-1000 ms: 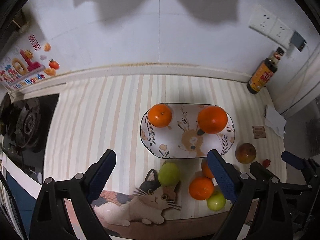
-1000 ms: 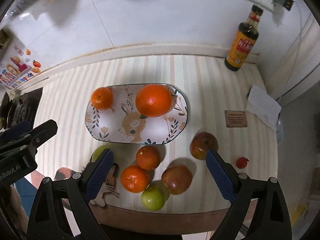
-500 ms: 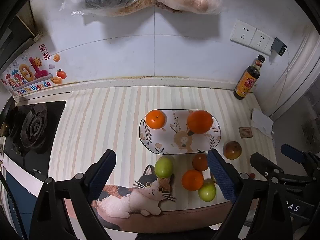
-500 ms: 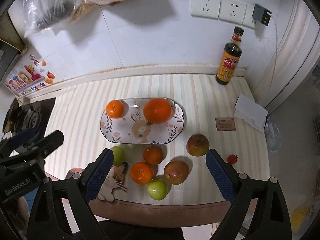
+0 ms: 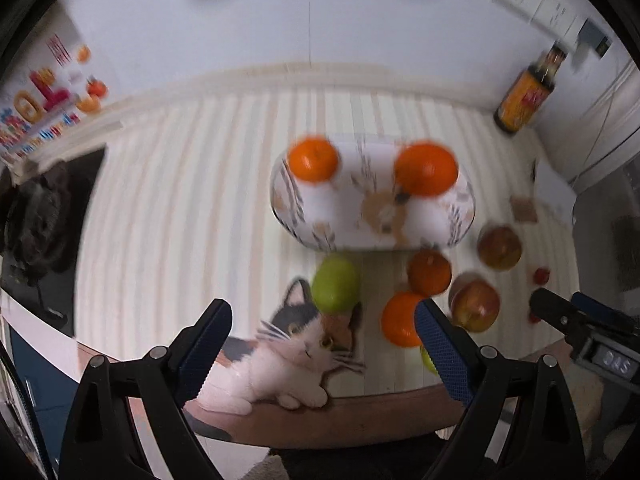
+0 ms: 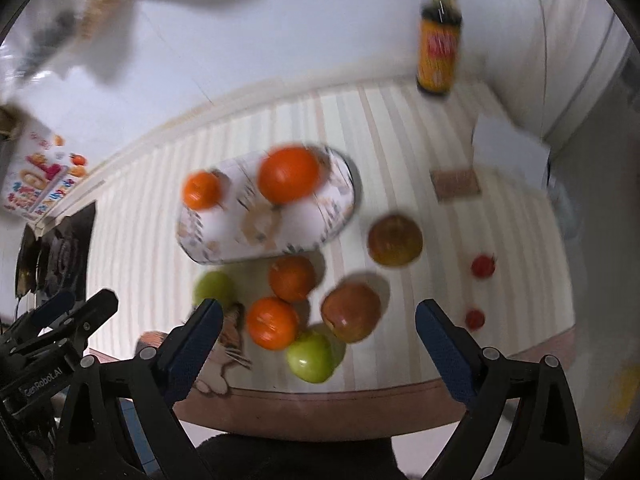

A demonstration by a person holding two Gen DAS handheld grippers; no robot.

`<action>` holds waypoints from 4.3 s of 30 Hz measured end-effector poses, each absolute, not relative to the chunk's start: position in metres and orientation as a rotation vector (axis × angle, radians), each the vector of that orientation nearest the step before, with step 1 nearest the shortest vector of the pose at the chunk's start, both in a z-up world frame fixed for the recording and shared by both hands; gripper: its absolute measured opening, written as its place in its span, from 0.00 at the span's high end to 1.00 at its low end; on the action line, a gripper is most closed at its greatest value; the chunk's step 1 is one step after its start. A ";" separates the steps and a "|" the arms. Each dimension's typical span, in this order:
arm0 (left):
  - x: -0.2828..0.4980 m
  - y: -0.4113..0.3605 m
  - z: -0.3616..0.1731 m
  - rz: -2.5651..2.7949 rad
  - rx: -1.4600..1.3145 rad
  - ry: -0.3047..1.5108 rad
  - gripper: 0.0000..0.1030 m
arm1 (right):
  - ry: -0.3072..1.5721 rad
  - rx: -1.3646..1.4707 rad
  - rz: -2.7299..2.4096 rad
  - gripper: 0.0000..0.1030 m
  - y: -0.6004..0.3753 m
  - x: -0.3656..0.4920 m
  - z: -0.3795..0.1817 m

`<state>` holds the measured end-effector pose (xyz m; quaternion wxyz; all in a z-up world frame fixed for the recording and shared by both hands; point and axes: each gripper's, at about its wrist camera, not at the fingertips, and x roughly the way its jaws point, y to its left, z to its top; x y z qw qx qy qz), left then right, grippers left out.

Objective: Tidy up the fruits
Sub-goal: 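Grasp an orange with the left tool while the right tool grasps a brown apple, then place the orange and brown apple on the plate and open both tools, then lift both tools back from the plate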

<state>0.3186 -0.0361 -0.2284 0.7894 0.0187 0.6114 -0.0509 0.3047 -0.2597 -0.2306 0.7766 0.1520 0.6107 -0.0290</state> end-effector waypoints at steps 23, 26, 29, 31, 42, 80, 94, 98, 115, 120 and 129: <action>0.334 -0.129 -0.368 -0.313 0.091 1.698 0.10 | 1.516 0.474 -0.083 0.30 -0.312 0.294 -0.372; 0.332 -0.133 -0.372 -0.327 0.094 1.677 0.39 | 1.517 0.484 -0.085 0.30 -0.318 0.291 -0.372; 0.327 -0.128 -0.369 -0.308 0.123 1.656 0.40 | 1.521 0.470 -0.081 0.30 -0.316 0.290 -0.372; 0.320 -0.117 -0.365 -0.297 0.130 1.648 0.40 | 1.530 0.484 -0.061 0.30 -0.313 0.289 -0.372; 0.296 -0.074 -0.369 -0.218 0.067 1.676 0.40 | 1.576 0.502 0.023 0.29 -0.291 0.294 -0.381; 0.470 0.002 -0.336 -0.088 -0.216 1.656 0.39 | 1.440 0.263 0.209 0.30 -0.144 0.455 -0.357; 0.470 -0.002 -0.337 -0.098 -0.221 1.647 0.06 | 1.508 0.294 0.186 0.09 -0.154 0.460 -0.355; 0.469 -0.003 -0.326 -0.103 -0.219 1.623 0.06 | 1.508 0.256 0.137 0.09 -0.166 0.454 -0.344; 0.398 -0.007 -0.237 -0.040 -0.003 1.365 0.06 | 1.404 0.155 0.021 0.07 -0.200 0.403 -0.276; 0.375 -0.010 -0.213 -0.062 -0.011 1.325 0.06 | 1.355 0.140 0.021 0.07 -0.201 0.382 -0.246; 0.339 -0.012 -0.170 -0.111 -0.002 1.279 0.06 | 1.258 0.141 0.037 0.07 -0.203 0.340 -0.186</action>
